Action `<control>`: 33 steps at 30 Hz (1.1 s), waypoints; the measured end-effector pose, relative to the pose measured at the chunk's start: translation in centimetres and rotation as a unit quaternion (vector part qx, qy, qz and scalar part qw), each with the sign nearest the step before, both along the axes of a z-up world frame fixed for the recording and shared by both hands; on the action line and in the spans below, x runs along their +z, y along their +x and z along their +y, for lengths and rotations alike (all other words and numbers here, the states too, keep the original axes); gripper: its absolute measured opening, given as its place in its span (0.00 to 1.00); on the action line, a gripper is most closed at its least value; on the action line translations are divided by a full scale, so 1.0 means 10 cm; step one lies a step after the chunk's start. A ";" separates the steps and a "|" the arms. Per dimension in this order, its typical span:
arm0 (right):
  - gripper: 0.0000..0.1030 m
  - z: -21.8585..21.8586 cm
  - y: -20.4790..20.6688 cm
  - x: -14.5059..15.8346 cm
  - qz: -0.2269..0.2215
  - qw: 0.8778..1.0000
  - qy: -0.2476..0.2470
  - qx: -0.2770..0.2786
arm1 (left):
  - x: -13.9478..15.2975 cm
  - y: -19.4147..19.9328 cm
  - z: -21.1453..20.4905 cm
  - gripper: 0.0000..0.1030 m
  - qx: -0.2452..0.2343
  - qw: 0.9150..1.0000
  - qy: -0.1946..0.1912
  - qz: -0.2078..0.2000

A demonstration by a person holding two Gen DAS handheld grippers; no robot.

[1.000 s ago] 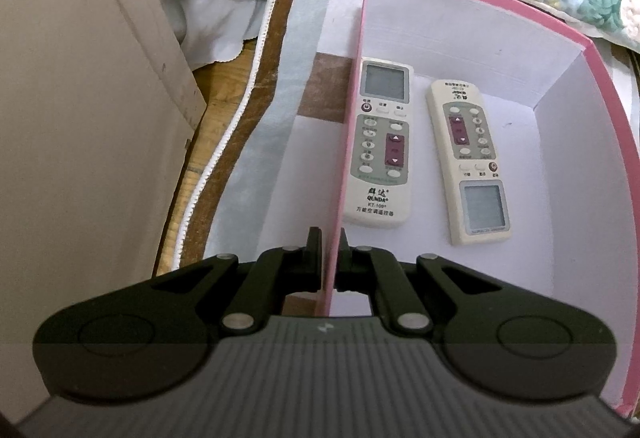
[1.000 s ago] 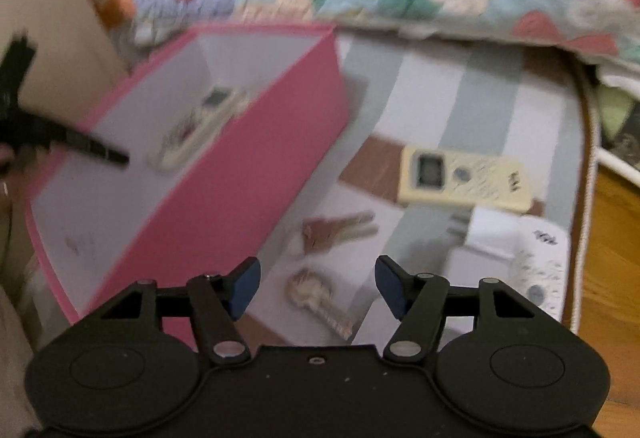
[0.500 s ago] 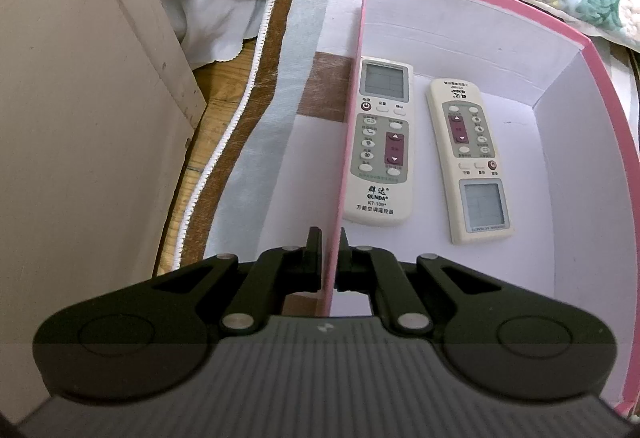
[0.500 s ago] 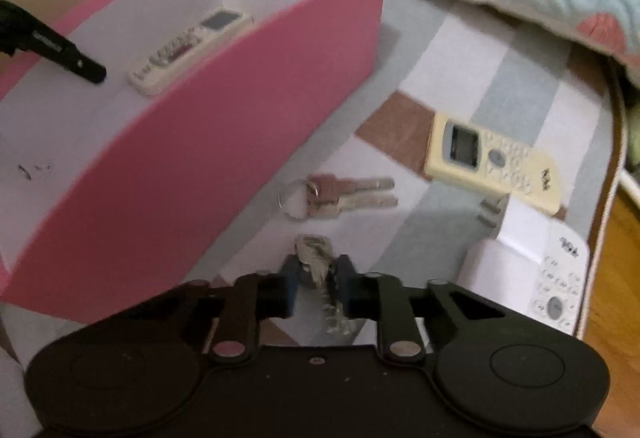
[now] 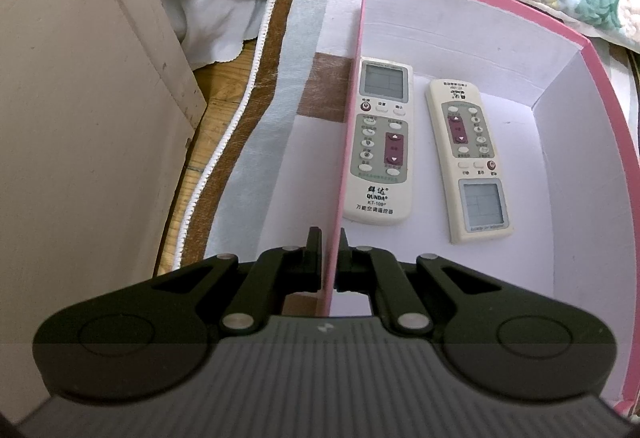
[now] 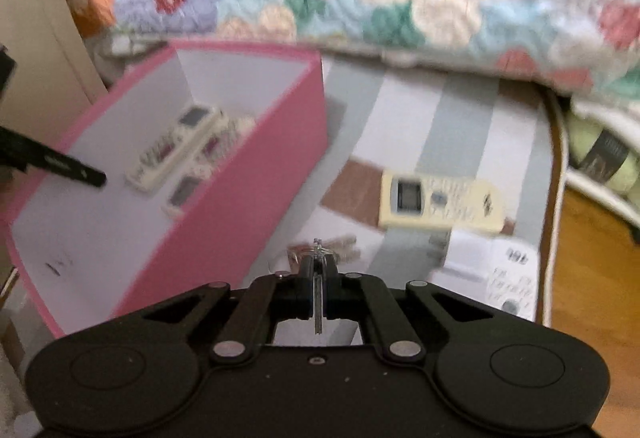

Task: Organize rigid objects
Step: 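Grasp the ring of metal keys on the mat with the right tool, then drop the keys into the box onto the second remote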

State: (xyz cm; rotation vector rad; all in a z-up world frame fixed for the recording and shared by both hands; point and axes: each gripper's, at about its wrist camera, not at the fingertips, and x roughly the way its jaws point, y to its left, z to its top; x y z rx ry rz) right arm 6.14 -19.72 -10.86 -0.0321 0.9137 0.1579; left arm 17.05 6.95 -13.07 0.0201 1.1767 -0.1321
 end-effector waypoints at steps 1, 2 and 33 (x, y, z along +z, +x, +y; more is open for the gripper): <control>0.05 0.01 -0.02 0.08 -0.009 1.000 0.002 0.000 | 0.00 -0.01 0.00 0.04 -0.002 1.000 0.002 -0.001; 0.05 0.02 -0.03 0.16 -0.017 1.000 0.005 0.001 | 0.00 -0.01 0.00 0.04 -0.002 1.000 0.002 -0.001; 0.06 1.21 1.35 -0.05 0.021 0.982 -0.068 0.176 | 0.01 0.00 0.08 0.04 -0.012 1.000 -0.017 0.000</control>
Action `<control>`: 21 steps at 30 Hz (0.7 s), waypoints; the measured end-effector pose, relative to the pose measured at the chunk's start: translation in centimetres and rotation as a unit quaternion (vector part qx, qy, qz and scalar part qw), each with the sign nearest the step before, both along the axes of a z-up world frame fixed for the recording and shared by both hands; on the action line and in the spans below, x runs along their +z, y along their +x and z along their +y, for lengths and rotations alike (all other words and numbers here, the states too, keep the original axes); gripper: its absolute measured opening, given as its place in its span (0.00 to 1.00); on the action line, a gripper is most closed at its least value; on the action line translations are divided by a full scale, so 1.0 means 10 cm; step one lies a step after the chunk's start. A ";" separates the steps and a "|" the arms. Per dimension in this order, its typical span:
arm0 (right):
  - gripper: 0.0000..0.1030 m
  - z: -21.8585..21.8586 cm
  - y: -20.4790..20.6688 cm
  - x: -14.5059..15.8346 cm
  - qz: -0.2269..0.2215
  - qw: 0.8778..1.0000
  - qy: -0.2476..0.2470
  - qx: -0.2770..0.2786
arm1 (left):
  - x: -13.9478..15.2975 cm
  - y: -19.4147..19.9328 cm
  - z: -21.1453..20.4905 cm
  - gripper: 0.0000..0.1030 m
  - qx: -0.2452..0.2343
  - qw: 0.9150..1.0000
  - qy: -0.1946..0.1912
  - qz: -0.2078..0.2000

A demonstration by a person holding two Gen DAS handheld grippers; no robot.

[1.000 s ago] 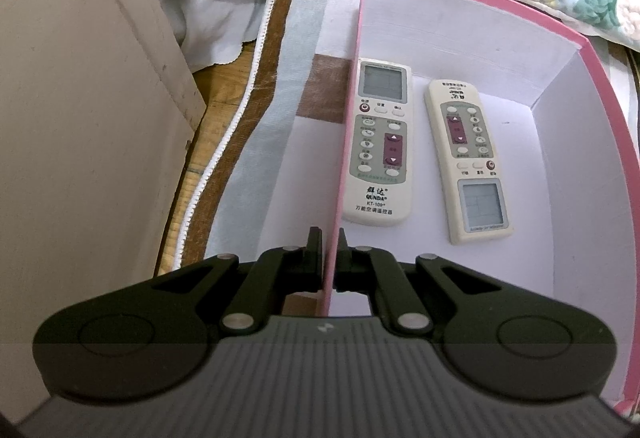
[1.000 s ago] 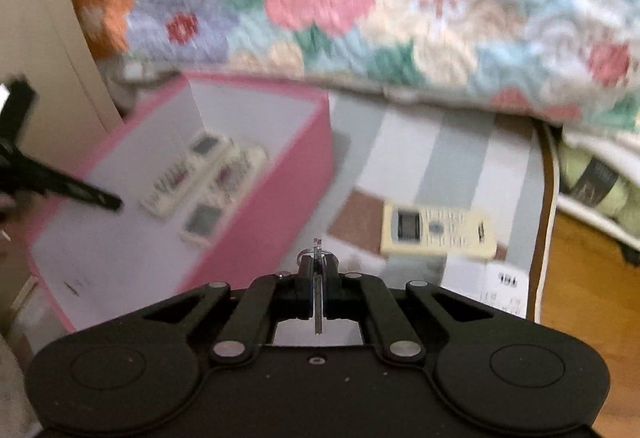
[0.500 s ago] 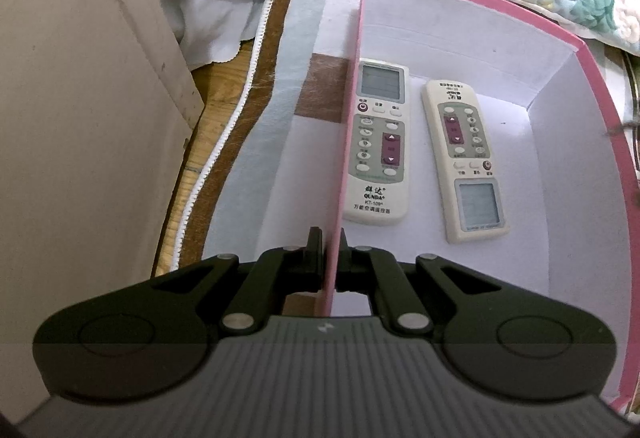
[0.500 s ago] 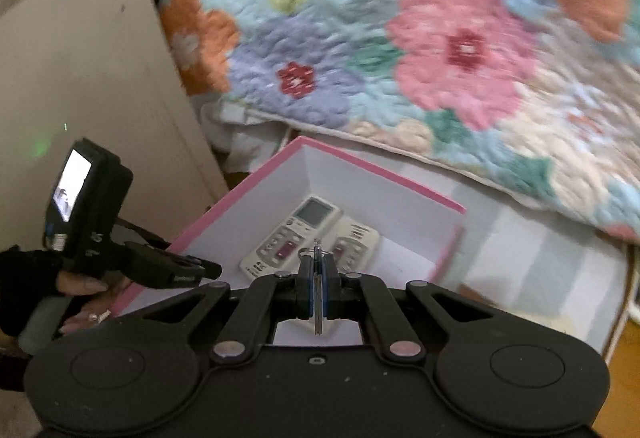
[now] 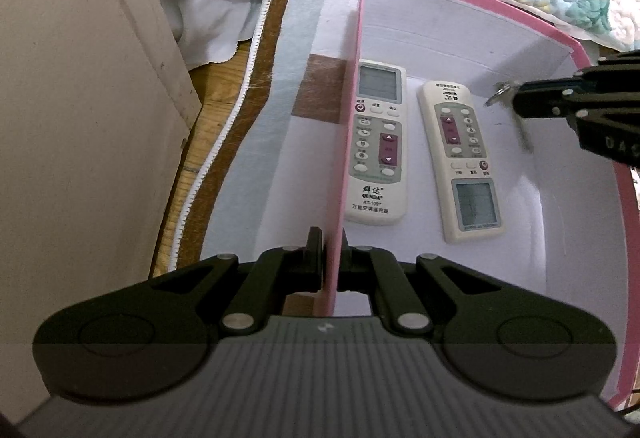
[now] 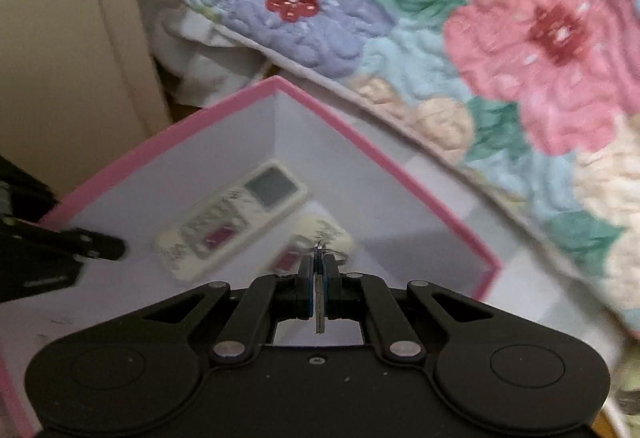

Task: Organize rigid objects
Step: 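Drop the keys into the box onto the second remote, then grasp the second set of keys on the mat with the right tool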

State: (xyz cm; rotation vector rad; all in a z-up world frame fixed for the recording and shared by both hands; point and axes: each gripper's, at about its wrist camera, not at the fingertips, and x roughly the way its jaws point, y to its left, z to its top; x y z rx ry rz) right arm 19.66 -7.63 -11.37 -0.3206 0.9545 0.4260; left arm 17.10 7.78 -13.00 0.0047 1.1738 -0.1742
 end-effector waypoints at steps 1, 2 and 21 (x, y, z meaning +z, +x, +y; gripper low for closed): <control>0.11 -0.06 0.01 0.02 -0.005 1.000 0.015 -0.011 | 0.00 0.00 0.00 0.04 -0.001 1.000 0.000 -0.001; 0.19 -0.12 0.02 0.05 -0.007 0.999 0.025 -0.027 | 0.00 0.00 0.00 0.04 -0.002 1.000 0.001 -0.001; 0.36 -1.22 -0.70 0.51 0.006 0.961 0.182 -0.209 | 0.00 -0.01 -0.01 0.05 -0.003 1.000 0.006 -0.003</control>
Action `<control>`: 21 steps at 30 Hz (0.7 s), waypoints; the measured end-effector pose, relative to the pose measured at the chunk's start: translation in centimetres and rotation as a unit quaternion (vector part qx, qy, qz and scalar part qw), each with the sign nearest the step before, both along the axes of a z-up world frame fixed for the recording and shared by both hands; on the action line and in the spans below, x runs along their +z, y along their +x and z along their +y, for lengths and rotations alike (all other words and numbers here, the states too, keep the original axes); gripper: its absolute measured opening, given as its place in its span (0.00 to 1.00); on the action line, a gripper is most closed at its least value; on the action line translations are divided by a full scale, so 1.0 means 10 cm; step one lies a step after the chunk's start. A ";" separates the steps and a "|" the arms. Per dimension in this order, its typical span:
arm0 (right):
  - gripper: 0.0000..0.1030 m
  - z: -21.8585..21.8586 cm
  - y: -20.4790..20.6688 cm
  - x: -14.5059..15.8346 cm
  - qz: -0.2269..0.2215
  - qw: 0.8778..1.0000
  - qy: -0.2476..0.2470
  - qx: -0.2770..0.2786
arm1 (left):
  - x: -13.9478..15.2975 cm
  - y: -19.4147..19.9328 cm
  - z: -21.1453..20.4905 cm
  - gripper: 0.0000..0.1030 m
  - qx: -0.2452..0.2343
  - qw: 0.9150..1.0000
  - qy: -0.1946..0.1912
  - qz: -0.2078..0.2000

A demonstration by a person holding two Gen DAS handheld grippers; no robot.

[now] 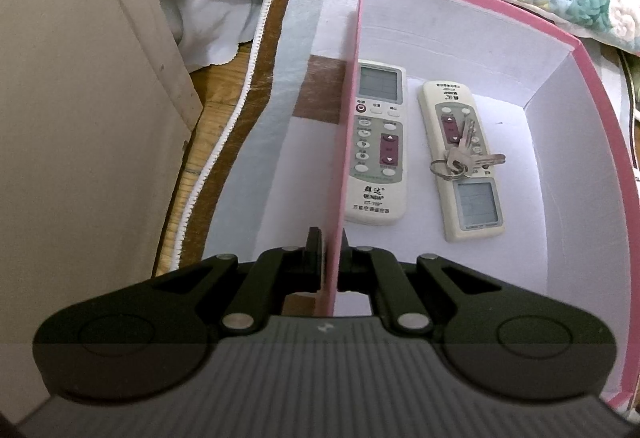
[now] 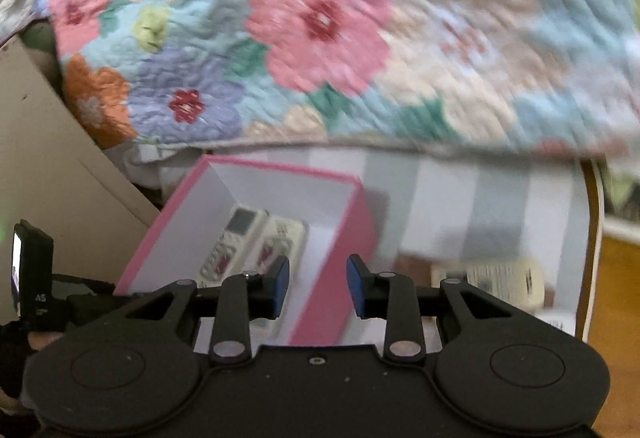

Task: Organize rigid objects
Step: 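Grasp the second set of keys on the mat with the right tool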

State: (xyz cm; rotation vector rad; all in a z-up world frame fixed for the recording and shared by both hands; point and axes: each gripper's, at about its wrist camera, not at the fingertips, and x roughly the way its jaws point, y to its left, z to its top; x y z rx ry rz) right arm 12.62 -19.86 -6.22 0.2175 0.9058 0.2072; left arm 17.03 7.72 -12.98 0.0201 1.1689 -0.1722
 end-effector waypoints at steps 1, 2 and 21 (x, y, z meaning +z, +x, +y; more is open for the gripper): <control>0.36 -0.05 -0.02 -0.04 0.011 1.000 0.008 -0.007 | 0.00 0.00 0.00 0.05 0.000 1.000 0.001 0.000; 0.36 -0.09 -0.04 -0.08 0.017 1.000 0.011 -0.010 | 0.00 0.00 -0.01 0.05 0.000 1.000 0.001 0.000; 0.54 0.05 -0.32 -0.98 0.056 0.983 -0.121 0.128 | 0.01 0.00 0.02 0.05 0.013 1.000 -0.005 -0.001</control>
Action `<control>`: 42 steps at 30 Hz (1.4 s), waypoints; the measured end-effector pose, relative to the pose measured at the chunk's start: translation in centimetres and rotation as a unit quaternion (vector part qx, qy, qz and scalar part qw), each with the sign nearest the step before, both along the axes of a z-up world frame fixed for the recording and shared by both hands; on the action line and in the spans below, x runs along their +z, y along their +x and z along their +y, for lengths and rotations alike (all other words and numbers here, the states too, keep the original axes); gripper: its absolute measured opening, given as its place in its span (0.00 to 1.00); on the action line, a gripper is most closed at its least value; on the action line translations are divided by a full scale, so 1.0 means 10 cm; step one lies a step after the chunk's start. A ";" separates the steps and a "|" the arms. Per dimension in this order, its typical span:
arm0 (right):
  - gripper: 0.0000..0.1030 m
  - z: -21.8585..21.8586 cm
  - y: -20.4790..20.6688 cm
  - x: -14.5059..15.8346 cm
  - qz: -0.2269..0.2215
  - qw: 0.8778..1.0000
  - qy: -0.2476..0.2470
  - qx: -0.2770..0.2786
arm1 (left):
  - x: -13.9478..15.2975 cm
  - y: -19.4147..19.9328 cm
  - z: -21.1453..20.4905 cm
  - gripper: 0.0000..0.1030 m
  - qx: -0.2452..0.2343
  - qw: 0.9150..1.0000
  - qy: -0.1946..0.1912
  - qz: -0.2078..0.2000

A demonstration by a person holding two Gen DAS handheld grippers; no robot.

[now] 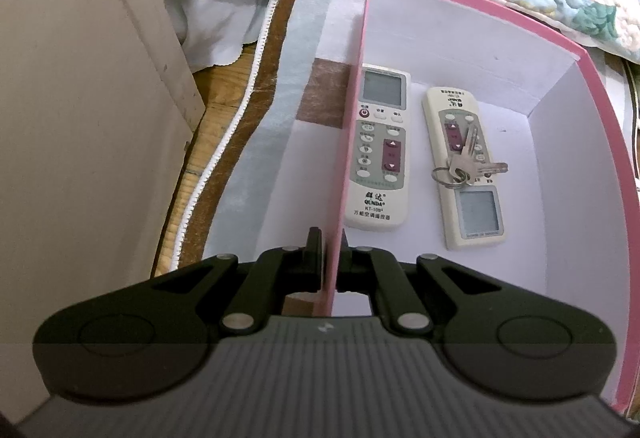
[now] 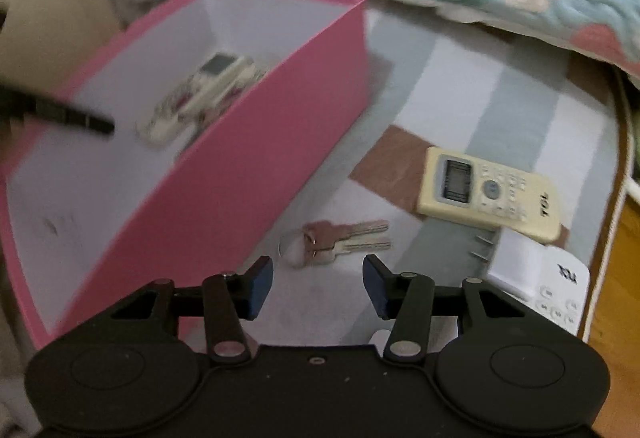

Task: Organize rigid objects
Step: 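Grasp the second set of keys on the mat with the right tool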

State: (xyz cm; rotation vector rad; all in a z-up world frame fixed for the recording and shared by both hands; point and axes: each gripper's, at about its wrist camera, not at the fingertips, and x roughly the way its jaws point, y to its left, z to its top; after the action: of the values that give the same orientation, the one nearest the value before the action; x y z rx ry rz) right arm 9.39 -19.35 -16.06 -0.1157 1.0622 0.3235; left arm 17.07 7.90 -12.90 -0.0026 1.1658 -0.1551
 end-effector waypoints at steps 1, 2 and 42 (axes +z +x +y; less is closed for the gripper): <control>0.54 0.03 0.00 -0.04 -0.003 1.000 -0.009 0.014 | 0.00 0.00 0.00 0.05 0.000 1.000 -0.001 0.000; 0.55 0.05 -0.01 -0.07 -0.008 0.999 -0.017 0.026 | 0.00 0.00 0.00 0.05 0.000 1.000 -0.001 0.000; 0.32 -0.15 0.05 -0.14 -0.062 0.997 -0.033 -0.036 | -0.05 0.00 -0.05 0.05 -0.002 1.000 0.013 0.002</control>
State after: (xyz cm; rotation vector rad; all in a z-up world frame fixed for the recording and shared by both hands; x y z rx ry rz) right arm 9.85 -20.90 -17.43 -0.1549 0.9520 0.2142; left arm 17.09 7.40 -13.38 0.0219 1.1709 -0.1444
